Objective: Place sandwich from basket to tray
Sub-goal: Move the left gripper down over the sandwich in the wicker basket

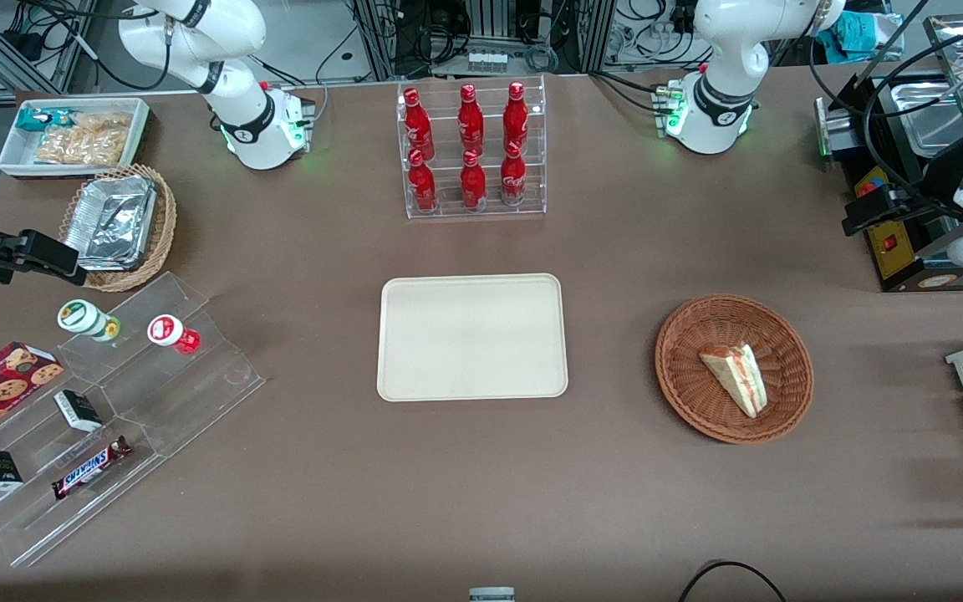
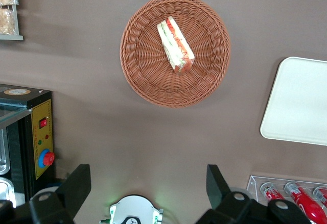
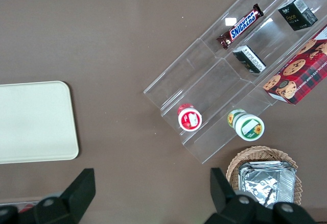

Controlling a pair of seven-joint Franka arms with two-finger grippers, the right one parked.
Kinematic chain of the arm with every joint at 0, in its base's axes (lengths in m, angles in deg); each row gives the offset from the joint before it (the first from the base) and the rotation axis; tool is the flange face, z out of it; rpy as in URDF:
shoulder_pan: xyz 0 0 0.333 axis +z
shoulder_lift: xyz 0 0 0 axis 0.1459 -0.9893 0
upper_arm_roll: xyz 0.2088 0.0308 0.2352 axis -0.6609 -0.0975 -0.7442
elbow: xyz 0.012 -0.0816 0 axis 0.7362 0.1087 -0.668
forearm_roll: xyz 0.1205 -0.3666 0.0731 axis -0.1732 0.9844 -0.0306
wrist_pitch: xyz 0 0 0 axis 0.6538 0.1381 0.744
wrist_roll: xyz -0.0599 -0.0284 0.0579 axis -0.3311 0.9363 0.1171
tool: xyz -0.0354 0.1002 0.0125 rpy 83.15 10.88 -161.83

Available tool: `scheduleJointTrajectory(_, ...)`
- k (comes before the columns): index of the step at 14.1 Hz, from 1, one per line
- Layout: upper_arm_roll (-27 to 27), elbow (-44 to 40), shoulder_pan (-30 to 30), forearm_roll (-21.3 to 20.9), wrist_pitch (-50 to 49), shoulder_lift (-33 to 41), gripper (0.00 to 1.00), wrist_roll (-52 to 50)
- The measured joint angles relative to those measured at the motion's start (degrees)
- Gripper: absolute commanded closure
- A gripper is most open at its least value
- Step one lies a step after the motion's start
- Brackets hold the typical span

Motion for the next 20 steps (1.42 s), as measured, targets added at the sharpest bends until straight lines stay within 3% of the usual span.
scheduleJointTrajectory(8,0.0,0.0,0.0,0.0,0.1,-0.2,0.0,-0.8)
scheduleJointTrajectory(12,-0.1,1.2,0.1,0.0,0.6,-3.7,0.0,-11.4)
scheduleJointTrajectory(20,0.2,13.4,-0.5,-0.1,22.6,-16.3,0.0,-27.1)
